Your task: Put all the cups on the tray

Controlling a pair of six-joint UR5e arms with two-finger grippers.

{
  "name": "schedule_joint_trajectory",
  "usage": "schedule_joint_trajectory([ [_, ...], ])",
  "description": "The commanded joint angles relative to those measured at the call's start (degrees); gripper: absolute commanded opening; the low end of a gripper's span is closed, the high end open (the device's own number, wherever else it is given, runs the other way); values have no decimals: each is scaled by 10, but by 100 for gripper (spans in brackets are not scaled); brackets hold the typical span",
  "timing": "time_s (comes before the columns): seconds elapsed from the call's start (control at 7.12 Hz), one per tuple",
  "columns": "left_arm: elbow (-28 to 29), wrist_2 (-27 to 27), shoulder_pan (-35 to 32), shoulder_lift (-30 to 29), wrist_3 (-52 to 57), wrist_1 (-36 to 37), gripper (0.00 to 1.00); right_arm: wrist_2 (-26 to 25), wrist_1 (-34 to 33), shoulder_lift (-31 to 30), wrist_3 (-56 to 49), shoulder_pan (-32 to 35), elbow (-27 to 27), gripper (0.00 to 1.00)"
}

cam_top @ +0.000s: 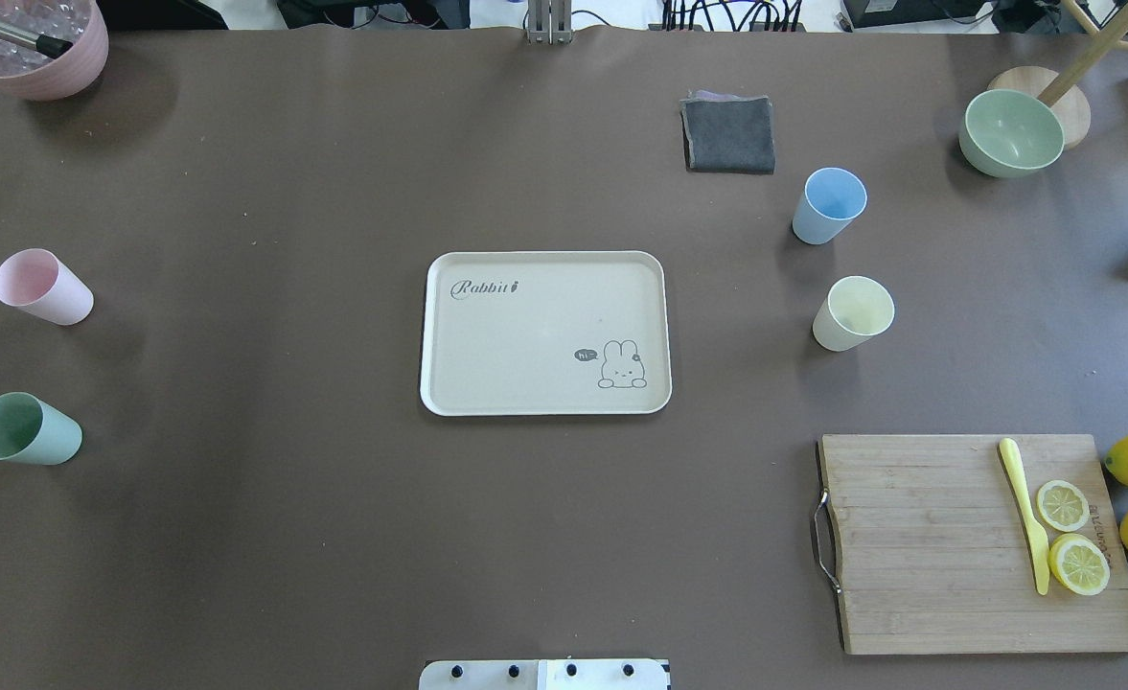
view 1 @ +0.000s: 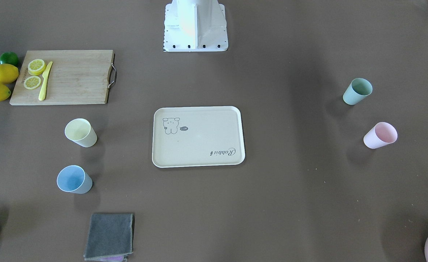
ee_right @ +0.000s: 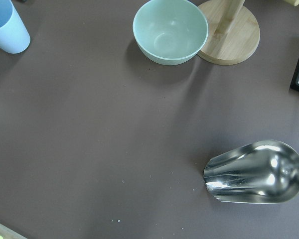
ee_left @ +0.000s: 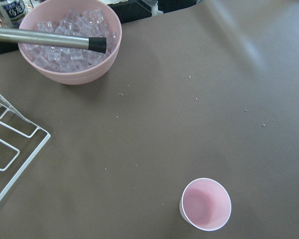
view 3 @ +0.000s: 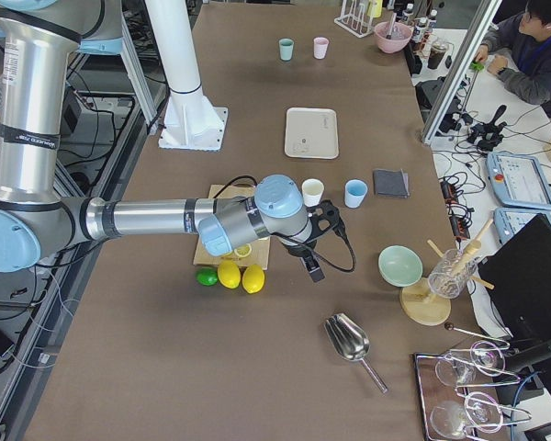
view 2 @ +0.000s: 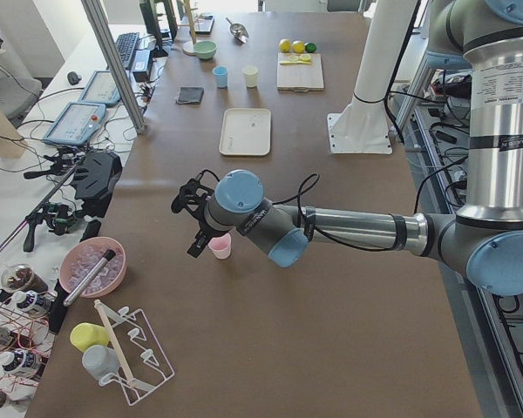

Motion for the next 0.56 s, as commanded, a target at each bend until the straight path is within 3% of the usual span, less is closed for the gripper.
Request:
schedule_joint_trajectory([
  [0.0,8,-5,8,3,-84,-51,98,3,82,-23,114,-1,1,100],
  [0.28,-12,-13,71,37,-256,-125,98,-9,86,-19,312,-66,39,100],
  [0.42,-22,15,104,62,-282,-148,98,-52,85,-17,400,-124,66,100],
])
